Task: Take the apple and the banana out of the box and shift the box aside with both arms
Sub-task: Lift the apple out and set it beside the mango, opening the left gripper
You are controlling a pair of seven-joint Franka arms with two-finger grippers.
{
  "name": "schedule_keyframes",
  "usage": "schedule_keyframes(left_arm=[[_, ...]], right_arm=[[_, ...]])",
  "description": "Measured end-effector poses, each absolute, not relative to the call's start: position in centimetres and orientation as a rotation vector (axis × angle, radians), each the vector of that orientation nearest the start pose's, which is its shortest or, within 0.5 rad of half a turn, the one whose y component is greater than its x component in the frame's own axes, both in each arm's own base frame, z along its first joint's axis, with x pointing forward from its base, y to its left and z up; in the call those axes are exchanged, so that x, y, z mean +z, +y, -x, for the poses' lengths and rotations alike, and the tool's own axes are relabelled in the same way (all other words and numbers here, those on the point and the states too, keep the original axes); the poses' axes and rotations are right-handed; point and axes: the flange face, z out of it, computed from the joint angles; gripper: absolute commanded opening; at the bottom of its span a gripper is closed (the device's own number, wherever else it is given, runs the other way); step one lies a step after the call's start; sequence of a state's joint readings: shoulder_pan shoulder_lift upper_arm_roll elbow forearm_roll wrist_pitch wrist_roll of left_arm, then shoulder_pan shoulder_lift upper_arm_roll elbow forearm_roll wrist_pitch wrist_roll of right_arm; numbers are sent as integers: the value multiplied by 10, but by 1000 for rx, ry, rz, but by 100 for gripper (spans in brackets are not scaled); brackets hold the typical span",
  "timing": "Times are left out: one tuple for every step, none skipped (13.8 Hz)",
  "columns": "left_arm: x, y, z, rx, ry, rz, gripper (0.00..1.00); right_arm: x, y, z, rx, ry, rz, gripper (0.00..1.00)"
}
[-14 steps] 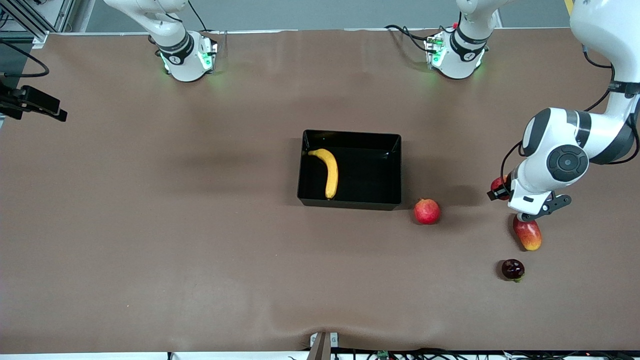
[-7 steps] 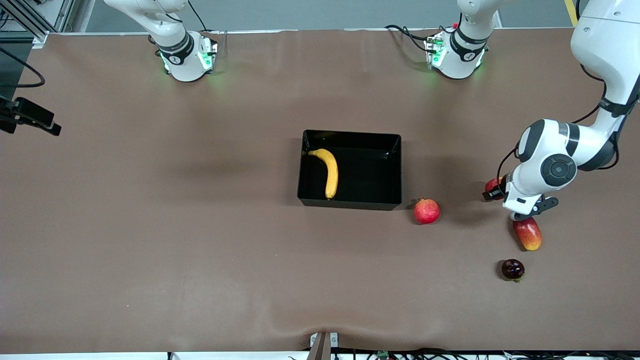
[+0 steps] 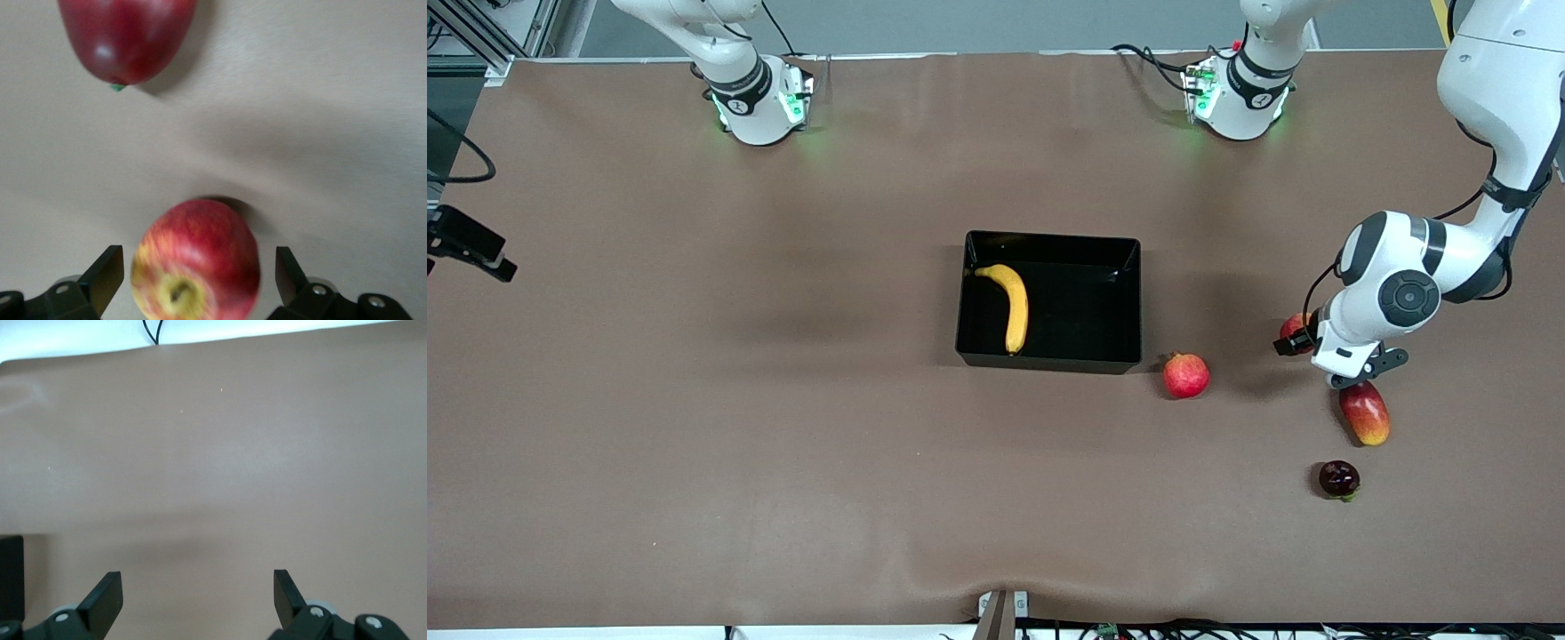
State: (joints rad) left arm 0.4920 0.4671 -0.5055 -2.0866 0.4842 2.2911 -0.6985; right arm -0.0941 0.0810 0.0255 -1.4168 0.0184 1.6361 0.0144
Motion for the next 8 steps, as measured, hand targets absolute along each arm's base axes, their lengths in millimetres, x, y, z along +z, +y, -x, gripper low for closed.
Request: schedule_keyframes(left_arm=[[220, -11, -568, 157, -497, 2940, 100], [235, -28, -571, 133, -470, 2946, 100], [253, -50, -573, 106, -443, 2956, 100], [274, -75, -574, 80, -415, 2966, 100], [295, -104, -574, 60, -380, 2983, 100], [315, -135, -572, 41, -347, 3007, 100], [334, -166, -569, 22, -310, 3033, 100], [349, -197, -563, 2, -266, 3055, 100]], right_arm=[[656, -40, -588, -229, 131, 3114, 100], [655, -40, -590, -238, 132, 3113, 100], [654, -40, -591, -239, 132, 3113, 100], [652, -41, -592, -238, 133, 3113, 100], [651, -41, -593, -235, 133, 3113, 100], [649, -41, -595, -233, 133, 3113, 100], [648, -41, -596, -240, 133, 3113, 100], [646, -41, -599, -252, 134, 3112, 100]])
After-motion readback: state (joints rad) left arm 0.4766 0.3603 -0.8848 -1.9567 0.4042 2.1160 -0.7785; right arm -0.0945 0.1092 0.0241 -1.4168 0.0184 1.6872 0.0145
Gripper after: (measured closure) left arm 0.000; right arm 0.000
